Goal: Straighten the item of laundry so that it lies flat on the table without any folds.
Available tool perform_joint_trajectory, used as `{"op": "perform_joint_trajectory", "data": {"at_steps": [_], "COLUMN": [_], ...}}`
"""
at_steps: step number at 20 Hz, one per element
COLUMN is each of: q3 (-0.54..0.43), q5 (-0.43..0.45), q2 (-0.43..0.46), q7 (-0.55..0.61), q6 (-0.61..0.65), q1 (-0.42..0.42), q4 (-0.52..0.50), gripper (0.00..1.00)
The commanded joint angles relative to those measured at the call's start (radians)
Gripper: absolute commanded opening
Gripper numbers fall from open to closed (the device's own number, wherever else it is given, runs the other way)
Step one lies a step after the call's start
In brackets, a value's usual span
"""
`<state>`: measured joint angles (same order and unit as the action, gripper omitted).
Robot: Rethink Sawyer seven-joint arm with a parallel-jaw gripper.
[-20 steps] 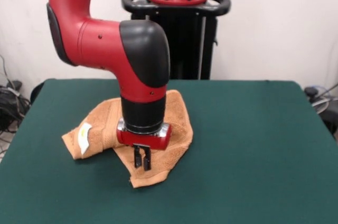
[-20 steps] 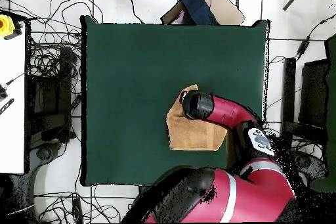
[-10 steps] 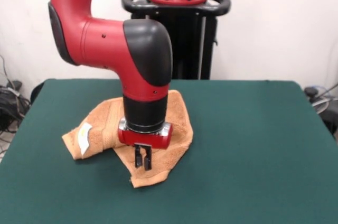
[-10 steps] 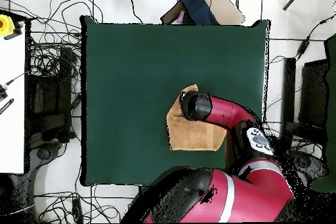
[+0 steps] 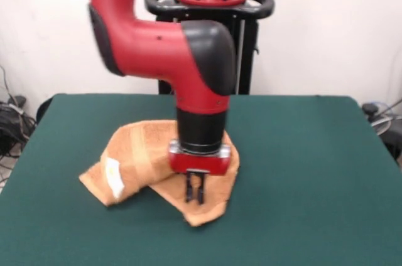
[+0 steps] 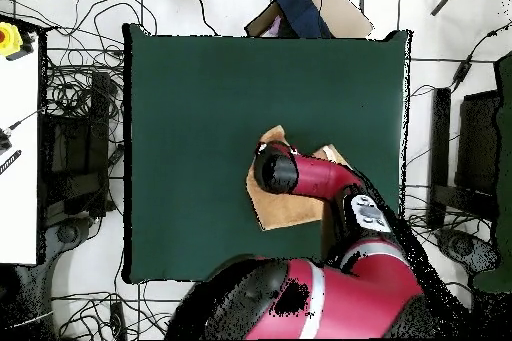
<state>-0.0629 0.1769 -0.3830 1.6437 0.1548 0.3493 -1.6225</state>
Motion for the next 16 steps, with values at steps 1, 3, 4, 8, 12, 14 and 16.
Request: {"op": "perform_joint_trajectory", "data": {"at_steps": [1, 3, 4, 8, 12, 14, 16], "q3": [-0.082, -0.069, -0.065, 0.022, 0.097, 0.083, 0.065], "q5": [0.004, -0.013, -0.031, -0.080, -0.135, -0.130, -0.115], "q2": [0.038, 0.034, 0.030, 0.012, -0.038, -0.092, -0.158], "q7": [0.150, 0.156, 0.171, 0.220, 0.263, 0.232, 0.196], "q6": [0.016, 0.030, 0.044, 0.108, 0.196, 0.202, 0.201], "q1": [-0.162, -0.203, -0.222, -0.354, -0.446, -0.419, -0.372], "q4": [-0.070, -0.047, -0.040, 0.020, -0.002, -0.073, -0.160], "gripper": [0.00, 0.00, 0.00, 0.00, 0.00, 0.00, 0.00]}}
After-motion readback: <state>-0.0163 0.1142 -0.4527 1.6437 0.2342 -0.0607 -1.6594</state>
